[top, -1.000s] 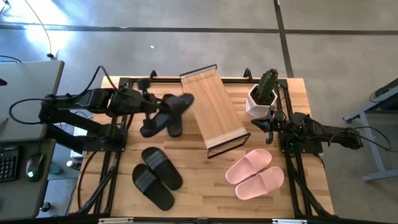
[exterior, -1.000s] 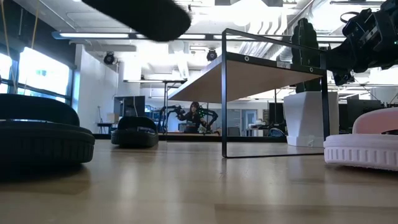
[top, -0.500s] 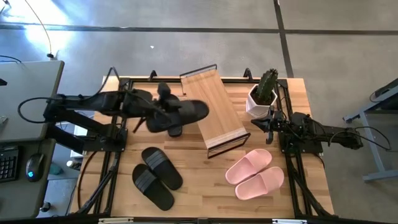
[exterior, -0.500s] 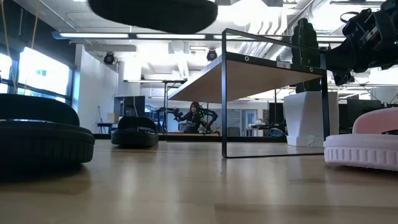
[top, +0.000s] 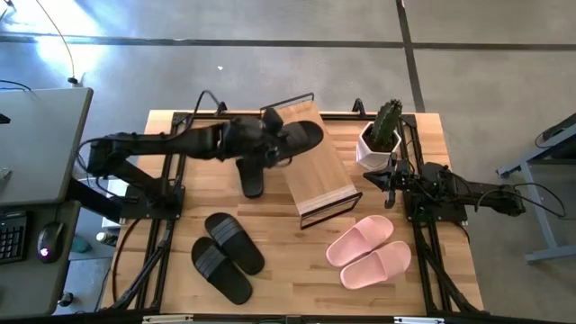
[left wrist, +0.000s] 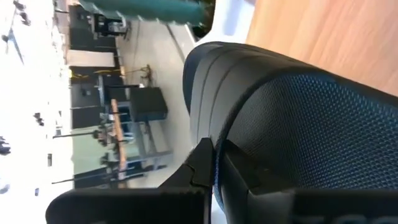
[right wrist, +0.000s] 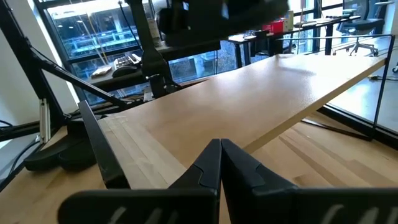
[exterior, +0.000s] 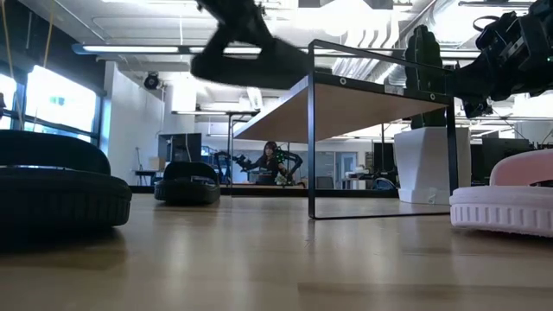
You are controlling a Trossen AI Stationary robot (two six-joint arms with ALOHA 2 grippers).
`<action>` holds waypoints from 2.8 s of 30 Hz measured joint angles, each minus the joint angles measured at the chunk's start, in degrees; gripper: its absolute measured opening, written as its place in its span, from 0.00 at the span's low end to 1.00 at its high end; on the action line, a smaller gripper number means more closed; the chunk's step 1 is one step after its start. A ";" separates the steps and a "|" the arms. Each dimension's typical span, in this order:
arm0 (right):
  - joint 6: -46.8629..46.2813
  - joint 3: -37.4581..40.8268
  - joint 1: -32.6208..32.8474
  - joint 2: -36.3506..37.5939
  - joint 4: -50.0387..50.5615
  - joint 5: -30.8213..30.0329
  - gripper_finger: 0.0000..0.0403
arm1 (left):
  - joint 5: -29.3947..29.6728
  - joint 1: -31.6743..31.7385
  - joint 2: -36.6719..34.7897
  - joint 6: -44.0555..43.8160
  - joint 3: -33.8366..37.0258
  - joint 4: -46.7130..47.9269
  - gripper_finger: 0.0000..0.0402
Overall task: Pick and place slides into the shelf
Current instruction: Put the black slide on the shelf
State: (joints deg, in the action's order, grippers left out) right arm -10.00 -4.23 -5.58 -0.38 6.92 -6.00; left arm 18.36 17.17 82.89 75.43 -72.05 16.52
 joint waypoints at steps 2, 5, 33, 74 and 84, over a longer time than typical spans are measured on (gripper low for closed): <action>0.00 0.00 0.02 0.04 0.07 -0.06 0.00 | -2.85 2.84 1.03 0.69 0.00 -1.23 0.00; 0.68 0.00 0.02 0.04 -0.03 -0.19 0.00 | -6.04 5.64 2.46 1.85 0.00 -3.62 0.00; 4.94 0.01 0.00 0.02 1.02 -2.60 0.00 | -12.18 10.65 16.54 7.93 -9.51 -5.71 0.00; 4.94 0.01 0.01 0.02 2.36 -2.18 0.00 | -10.24 11.32 17.67 6.49 -9.77 -0.43 0.23; 4.94 0.00 0.01 0.02 2.36 -2.36 0.00 | -8.12 11.28 17.64 5.42 -9.77 0.78 0.32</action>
State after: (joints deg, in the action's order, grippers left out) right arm -5.06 -4.23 -5.57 -0.36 9.28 -8.36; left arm 10.24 28.45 100.53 80.85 -81.82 17.30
